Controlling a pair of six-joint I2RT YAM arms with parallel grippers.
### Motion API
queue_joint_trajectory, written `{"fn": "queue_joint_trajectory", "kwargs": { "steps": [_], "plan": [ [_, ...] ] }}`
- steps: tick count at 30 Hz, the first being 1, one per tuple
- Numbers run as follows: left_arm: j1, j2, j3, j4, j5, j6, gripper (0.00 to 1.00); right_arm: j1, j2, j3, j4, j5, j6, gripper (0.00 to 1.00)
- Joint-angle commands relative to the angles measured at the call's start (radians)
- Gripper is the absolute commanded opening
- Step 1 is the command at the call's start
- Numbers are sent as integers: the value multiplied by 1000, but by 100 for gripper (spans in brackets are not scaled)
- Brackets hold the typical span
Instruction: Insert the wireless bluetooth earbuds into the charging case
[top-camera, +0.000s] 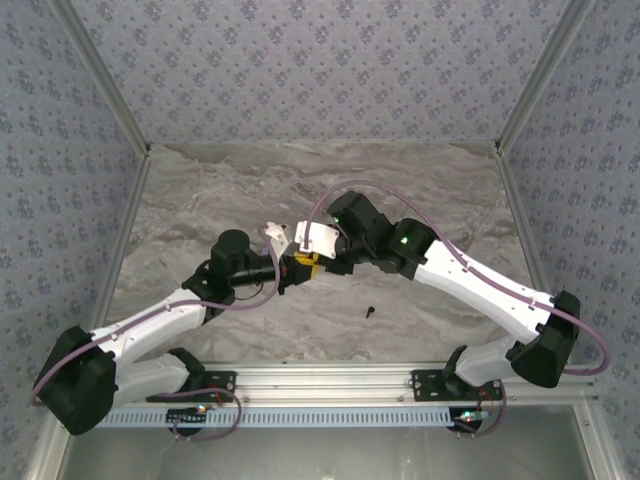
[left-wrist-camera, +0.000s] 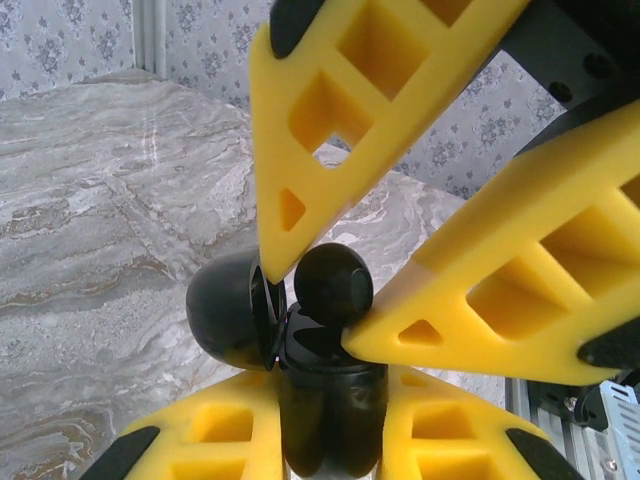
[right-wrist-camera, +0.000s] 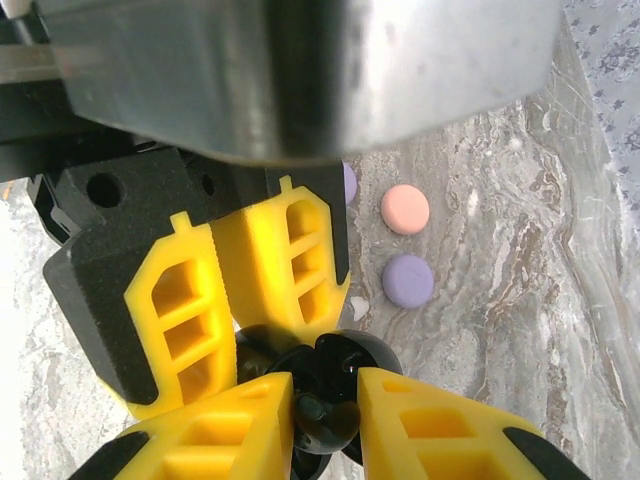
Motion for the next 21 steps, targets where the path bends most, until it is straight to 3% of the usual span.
{"fn": "queue_joint_trajectory", "kwargs": {
  "steps": [1,21],
  "plan": [
    [-3,-5,45,85,3,-4,0,-18,13,32,-47,-54,55,26],
    [-8,11,57,168,5,6,0,-90,14,91,-54,-153,142,27]
  ]
}}
